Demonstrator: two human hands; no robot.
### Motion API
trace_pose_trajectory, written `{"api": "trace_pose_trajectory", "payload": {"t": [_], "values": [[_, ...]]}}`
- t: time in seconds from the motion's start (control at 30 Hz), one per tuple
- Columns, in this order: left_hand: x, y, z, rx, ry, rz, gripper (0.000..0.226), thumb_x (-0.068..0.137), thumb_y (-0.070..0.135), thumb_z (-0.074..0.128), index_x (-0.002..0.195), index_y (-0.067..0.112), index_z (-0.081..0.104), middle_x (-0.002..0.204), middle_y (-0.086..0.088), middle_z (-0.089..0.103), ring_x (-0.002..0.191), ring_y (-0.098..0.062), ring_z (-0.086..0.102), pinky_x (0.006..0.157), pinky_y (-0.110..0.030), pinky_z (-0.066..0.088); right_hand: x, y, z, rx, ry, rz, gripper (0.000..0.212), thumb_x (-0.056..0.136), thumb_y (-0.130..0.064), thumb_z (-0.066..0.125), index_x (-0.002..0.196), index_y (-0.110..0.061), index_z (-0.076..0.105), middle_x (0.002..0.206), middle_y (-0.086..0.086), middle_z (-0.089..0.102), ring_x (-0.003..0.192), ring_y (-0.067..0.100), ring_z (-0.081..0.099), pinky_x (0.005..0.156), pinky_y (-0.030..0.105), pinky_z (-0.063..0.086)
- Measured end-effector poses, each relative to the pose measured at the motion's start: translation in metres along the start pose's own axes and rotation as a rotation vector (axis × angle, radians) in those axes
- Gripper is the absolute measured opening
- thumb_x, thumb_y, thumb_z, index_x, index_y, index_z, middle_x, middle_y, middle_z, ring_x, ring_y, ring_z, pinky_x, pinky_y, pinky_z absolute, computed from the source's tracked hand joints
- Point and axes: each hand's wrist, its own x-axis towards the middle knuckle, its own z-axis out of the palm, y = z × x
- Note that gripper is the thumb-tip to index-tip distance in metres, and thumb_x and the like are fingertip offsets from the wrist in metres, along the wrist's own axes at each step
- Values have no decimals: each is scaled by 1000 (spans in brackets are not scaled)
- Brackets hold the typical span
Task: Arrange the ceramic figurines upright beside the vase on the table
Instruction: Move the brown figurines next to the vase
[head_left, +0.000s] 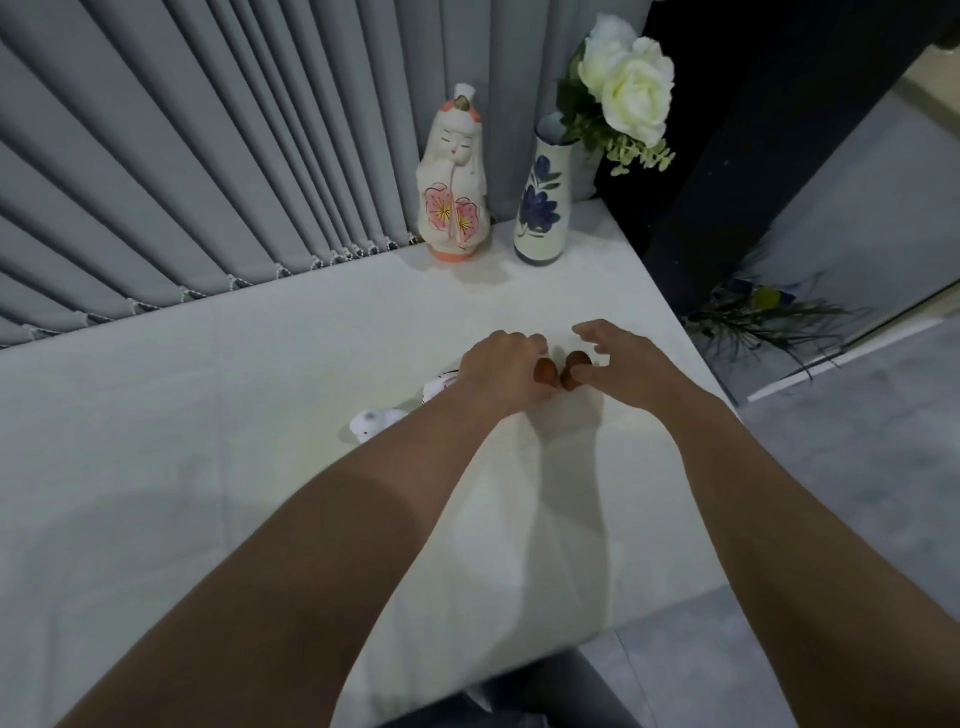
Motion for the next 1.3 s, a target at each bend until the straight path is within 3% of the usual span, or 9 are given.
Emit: {"api": "trace_pose_trajectory", "payload": {"t": [0.13,0.43,0.73,1.03,1.3], "values": [[-1,1,9,33,50,13,42,82,40,65,116,16,59,109,-6,66,107,-28,58,72,-35,43,-13,6,7,-11,14,-41,45,89,-30,61,132,-25,51,130,-2,60,117,20,57,99,36,47],[5,1,17,19,126,56,36,82,36,67,106,10,62,96,-12,70,98,-31,59,82,-39,48,-13,10,16,-55,65,-70,35,89,-22,58,123,-23,55,112,-1,69,109,22,63,94,40,49],[27,-7,4,-125,176,-15,27,81,28,68,102,12,64,98,-7,71,100,-28,57,82,-43,52,12,2,11,-63,134,-61,38,90,-21,55,128,-23,55,117,0,68,111,21,62,92,34,47],[62,-25,-23,-159,222,-127,35,86,27,70,116,13,62,109,-11,68,103,-28,59,86,-40,53,62,-18,0,-58,174,-58,39,92,-22,56,131,-22,52,117,3,67,111,24,61,95,39,49],[88,-25,-28,-230,220,-145,30,83,22,70,111,14,65,107,-9,70,101,-28,62,82,-38,53,94,-28,-6,-107,182,-105,27,90,-20,55,117,-18,57,103,5,71,100,28,63,88,42,51]]}}
